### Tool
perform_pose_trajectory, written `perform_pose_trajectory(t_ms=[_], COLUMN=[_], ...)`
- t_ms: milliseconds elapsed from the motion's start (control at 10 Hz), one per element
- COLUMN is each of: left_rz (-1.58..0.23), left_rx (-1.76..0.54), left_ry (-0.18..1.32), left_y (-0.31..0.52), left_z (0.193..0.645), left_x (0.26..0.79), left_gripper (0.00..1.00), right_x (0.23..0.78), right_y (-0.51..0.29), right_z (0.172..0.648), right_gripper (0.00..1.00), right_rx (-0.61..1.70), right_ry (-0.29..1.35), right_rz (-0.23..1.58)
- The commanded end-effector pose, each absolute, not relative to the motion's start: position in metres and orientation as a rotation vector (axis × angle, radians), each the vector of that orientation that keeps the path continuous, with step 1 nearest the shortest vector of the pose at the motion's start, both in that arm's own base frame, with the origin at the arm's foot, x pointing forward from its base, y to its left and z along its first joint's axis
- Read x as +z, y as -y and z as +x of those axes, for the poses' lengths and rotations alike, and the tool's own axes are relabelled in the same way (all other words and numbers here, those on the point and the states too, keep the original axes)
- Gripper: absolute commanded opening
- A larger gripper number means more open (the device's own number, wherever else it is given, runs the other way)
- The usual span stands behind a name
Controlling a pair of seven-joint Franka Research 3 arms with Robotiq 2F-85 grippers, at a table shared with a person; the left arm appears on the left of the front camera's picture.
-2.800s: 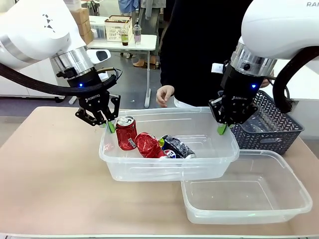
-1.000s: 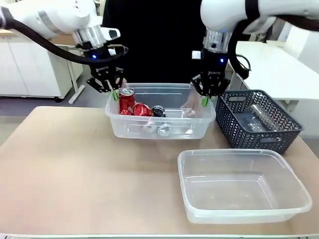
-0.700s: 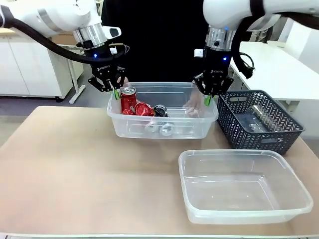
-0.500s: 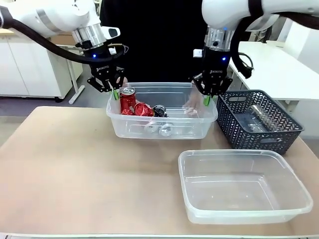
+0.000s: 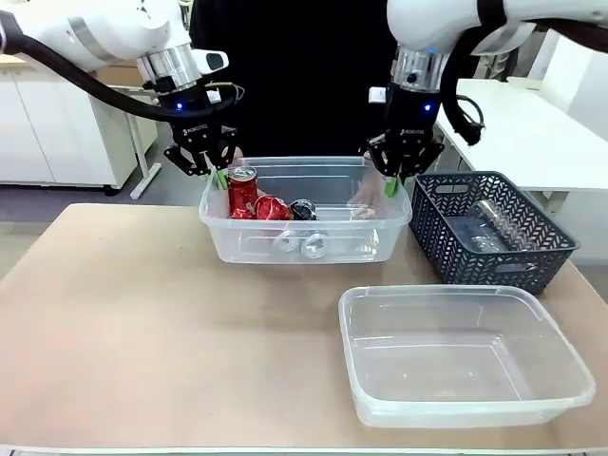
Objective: Sort the waste into each basket.
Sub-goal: Release the Organizing box you were holding.
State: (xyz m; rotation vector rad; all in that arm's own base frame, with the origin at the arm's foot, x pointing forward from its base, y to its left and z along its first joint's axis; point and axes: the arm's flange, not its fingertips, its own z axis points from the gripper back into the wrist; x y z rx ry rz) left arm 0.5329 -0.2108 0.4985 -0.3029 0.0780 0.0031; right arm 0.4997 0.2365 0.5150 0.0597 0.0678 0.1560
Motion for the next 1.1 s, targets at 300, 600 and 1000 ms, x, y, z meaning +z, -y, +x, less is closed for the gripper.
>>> perform_pose_trajectory(t_ms=[300, 600, 1000], left_rz=[-0.31, -0.323, -0.333], left_rx=[0.0, -0.003, 0.003], left_ry=[-0.004, 0.021, 0.012], left_y=[0.21, 0.207, 0.208], left_z=[0.523, 0.518, 0.511], left_x=[0.509, 0.515, 0.523], left_gripper=[1.0, 1.0, 1.0], right_x=[0.537, 0.545, 0.534], right_y=[-0.22, -0.209, -0.214], right_z=[0.467, 0.462, 0.469], right_gripper=[1.0, 1.0, 1.0], right_rx=[0.15, 0.154, 0.107], right_ry=[0.075, 0.108, 0.09], right_rz=[0.122, 0.151, 0.077])
